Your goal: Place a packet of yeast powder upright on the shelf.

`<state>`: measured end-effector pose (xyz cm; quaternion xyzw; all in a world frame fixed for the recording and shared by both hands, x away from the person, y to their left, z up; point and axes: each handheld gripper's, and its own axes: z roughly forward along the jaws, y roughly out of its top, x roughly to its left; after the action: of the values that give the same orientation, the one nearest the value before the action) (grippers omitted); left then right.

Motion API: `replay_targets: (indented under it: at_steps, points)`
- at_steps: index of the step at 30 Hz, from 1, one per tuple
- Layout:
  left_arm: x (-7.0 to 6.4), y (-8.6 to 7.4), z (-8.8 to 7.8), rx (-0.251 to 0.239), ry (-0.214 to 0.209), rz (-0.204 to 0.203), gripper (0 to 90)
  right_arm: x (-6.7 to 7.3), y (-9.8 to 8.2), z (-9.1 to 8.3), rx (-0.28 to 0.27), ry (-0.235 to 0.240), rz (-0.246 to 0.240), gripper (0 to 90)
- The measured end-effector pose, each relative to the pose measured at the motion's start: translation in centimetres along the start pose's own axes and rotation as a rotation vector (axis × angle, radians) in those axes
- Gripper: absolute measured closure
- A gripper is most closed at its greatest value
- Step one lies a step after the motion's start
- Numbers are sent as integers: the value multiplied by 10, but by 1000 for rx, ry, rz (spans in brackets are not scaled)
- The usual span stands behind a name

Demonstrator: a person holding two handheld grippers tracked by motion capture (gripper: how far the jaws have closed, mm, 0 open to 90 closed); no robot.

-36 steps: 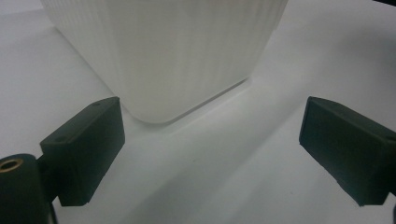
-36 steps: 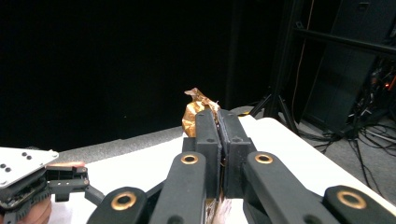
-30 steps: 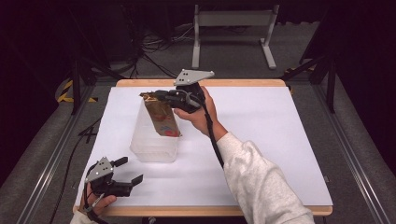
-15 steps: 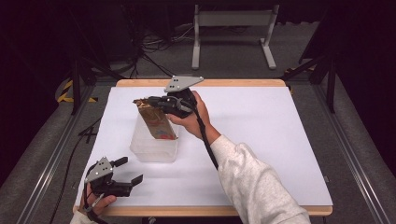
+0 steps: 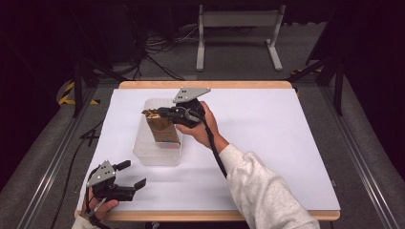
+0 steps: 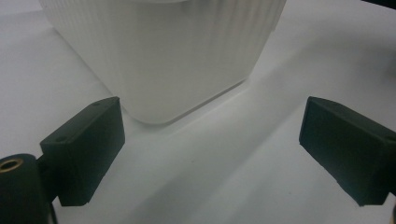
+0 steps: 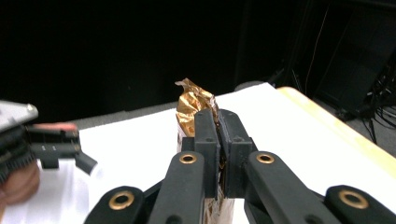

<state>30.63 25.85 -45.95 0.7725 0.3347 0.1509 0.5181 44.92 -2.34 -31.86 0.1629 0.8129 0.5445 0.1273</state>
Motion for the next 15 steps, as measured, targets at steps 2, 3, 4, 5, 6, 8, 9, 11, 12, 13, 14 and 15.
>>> replay_targets:
  at_steps: [2, 3, 4, 5, 6, 8, 9, 11, 12, 13, 14, 15]
  points:
    - [0, 0, 0, -1, -1, -2, 77, 0, -5, 0, 3, 2, 6, 869]
    - [0, 0, 0, -2, 1, -3, 77, 0, -6, 0, 4, -1, 6, 868]
    - [0, 0, 0, -1, 1, -4, 77, -1, -7, -1, 0, 2, 9, 868]
    - [0, 0, 0, 1, 2, -2, 77, -1, -7, -2, 7, -5, 7, 868]
    - [0, 0, 0, 5, 3, -1, 77, -1, -7, -2, 7, -5, 7, 868]
    - [0, 0, 0, 1, 2, -2, 77, 0, -7, -2, 16, -2, 4, 867]
    - [0, 0, 0, 0, 1, -3, 77, 0, -7, -2, 21, -7, -2, 867]
    - [0, 0, 0, -1, 0, -4, 77, 0, -8, -2, 25, -8, 0, 867]
    - [0, 0, 0, -1, 0, -2, 77, 0, -9, -2, 25, -8, -1, 867]
    - [0, 0, 0, -2, -1, -2, 77, 0, -9, -2, 24, -10, 3, 867]
    - [0, 0, 0, -1, 0, -3, 77, -1, -10, -2, 25, -12, 3, 867]
    - [0, 0, 0, -2, -1, -4, 77, -1, -10, -2, 24, -11, 3, 866]
